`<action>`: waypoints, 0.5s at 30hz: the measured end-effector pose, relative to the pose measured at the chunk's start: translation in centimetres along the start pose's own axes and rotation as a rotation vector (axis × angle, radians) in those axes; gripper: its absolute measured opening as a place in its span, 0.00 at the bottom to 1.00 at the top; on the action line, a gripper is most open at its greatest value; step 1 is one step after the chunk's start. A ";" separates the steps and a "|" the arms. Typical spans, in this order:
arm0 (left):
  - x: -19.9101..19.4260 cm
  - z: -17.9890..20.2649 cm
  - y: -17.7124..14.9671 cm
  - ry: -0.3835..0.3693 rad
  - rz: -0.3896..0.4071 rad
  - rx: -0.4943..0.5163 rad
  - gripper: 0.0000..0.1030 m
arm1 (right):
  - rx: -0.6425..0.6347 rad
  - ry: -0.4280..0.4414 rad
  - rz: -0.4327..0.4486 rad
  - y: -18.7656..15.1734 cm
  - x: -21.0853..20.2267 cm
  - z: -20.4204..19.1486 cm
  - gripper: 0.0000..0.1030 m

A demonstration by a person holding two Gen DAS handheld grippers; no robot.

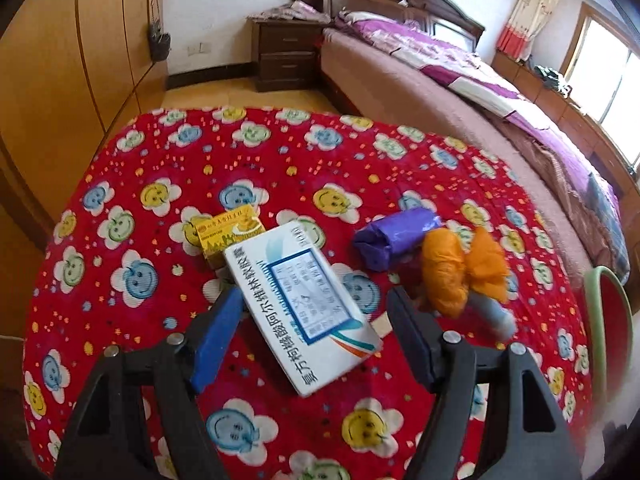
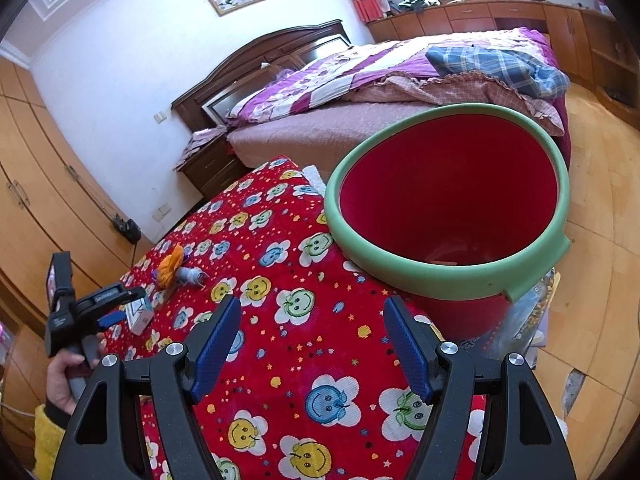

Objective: Collect trash
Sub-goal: 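Grasp the white medicine box with the left tool and lift it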

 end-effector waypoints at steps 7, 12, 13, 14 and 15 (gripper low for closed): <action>0.9 -1.2 -0.9 -0.002 -0.037 -0.039 0.67 | -0.048 -0.004 -0.027 -0.2 1.1 -1.2 0.73; -0.5 -1.5 -1.3 -0.096 -0.021 -0.054 0.59 | -0.087 0.049 -0.051 -0.4 2.4 -3.7 0.73; -0.9 -1.6 -1.4 -0.117 -0.017 -0.057 0.57 | -0.097 0.057 -0.054 -0.4 2.6 -4.3 0.73; -1.4 -1.7 -1.4 -0.131 -0.011 -0.055 0.57 | -0.108 0.064 -0.059 -0.5 2.8 -4.8 0.73; -1.8 -1.9 -1.3 -0.141 -0.003 -0.051 0.57 | -0.121 0.071 -0.065 -0.6 3.1 -5.4 0.73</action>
Point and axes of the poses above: each gripper's, at about its wrist camera, not at the fingertips, and x roughly the way its jaws point, z to its right, y to its top, the point moved 7 cm from there along x, roughly the way its jaws point, and after that the axes turned 13 degrees about z, right-handed, at the moved point
